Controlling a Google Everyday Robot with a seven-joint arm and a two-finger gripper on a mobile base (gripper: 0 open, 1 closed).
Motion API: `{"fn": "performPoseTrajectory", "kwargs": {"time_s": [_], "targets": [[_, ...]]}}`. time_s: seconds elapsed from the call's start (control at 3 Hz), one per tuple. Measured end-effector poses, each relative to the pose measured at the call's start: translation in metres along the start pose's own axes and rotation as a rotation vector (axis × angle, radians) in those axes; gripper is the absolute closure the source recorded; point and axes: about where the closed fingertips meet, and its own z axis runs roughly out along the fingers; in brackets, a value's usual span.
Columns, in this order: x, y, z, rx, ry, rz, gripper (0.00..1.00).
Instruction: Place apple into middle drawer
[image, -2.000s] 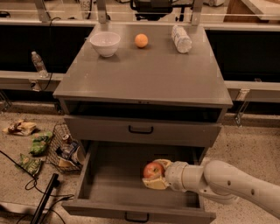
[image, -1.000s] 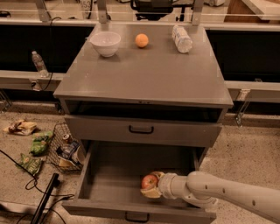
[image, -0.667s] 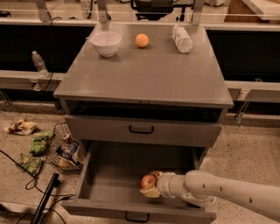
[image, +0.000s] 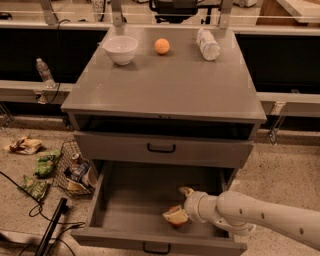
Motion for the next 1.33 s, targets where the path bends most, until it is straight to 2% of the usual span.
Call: {"fn": "performPoseTrajectory", "kwargs": {"time_s": [0.33,0.67,1.0,1.33], "targets": [[-0.014,-0.008,-0.027,0.043,-0.016,0.014,0.46],[-0.039,0.001,-0.085,0.107,-0.039,0.023,0.69],[-0.039,-0.017,-0.137,0.211,-0.038,0.027,0.74],[-0.039,-0.017,-0.136,0.209,-0.038,0.027,0.50]]}}
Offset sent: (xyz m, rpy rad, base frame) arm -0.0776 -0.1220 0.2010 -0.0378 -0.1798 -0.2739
